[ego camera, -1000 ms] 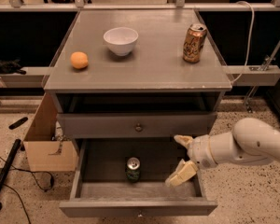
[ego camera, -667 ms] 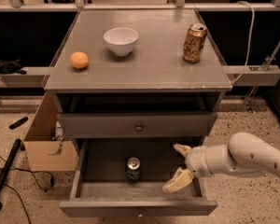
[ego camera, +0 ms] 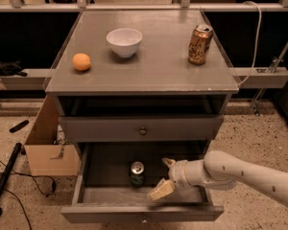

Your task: Pick green can from middle drawer and place on counter

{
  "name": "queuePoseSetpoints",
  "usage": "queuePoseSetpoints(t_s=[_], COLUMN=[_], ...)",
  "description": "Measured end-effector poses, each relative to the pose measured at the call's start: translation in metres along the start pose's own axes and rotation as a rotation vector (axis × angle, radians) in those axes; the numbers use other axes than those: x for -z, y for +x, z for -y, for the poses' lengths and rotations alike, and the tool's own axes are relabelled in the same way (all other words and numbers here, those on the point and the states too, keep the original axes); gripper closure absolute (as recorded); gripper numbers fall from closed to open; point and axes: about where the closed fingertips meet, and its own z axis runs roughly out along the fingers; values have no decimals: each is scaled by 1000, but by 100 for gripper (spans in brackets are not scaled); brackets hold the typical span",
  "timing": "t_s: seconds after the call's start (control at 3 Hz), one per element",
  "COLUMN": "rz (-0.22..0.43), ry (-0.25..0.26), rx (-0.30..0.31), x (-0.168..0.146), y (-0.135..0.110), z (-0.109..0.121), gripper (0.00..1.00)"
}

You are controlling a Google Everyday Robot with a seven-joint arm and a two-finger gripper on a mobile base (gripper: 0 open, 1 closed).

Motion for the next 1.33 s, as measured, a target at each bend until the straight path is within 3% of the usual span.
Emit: queuePoseSetpoints(t_s=[0.67,1.33], rz=[13,10], ry=[-44,-81], rx=[3,-25], x=[-28,-74], y=[4,15], z=[9,33], gripper=[0,0])
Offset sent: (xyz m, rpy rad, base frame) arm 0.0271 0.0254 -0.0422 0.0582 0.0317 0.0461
